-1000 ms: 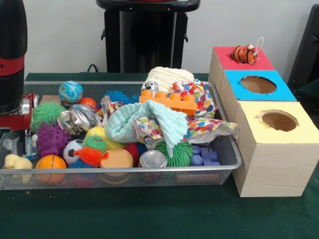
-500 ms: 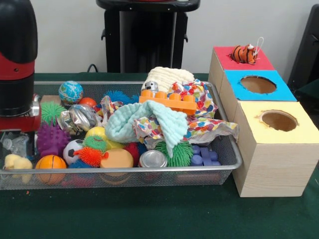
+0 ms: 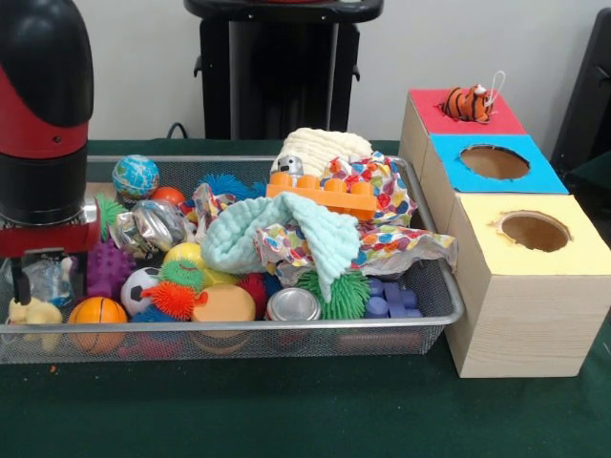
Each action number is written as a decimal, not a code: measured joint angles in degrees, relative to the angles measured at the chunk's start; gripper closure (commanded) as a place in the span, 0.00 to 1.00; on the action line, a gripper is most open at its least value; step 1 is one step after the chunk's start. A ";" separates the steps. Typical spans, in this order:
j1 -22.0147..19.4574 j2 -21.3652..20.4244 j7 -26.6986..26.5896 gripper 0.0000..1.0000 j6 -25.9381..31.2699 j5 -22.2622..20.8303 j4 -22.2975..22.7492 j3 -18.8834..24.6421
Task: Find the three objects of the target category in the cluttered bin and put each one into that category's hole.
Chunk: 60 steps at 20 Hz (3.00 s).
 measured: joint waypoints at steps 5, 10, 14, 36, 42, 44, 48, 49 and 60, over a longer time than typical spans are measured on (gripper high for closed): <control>-0.08 0.24 0.00 0.00 -2.10 -0.60 -0.01 -0.05; -0.61 0.44 0.00 0.00 -4.36 -2.55 -0.02 -0.13; -1.11 0.73 0.00 0.00 -5.77 -3.72 -0.02 -0.14; -2.60 5.60 0.00 0.00 -8.78 -2.70 -0.76 -0.25; -2.86 6.01 0.00 1.00 -8.77 -0.43 -0.65 -0.31; -2.86 5.96 0.00 1.00 -8.65 -0.01 -0.65 -0.38; -2.87 5.96 0.00 1.00 -8.55 0.53 -0.64 -0.50; -2.84 5.97 0.00 1.00 -8.51 0.80 -0.64 -0.59; -2.11 3.59 0.00 1.00 -2.68 3.56 0.69 -1.26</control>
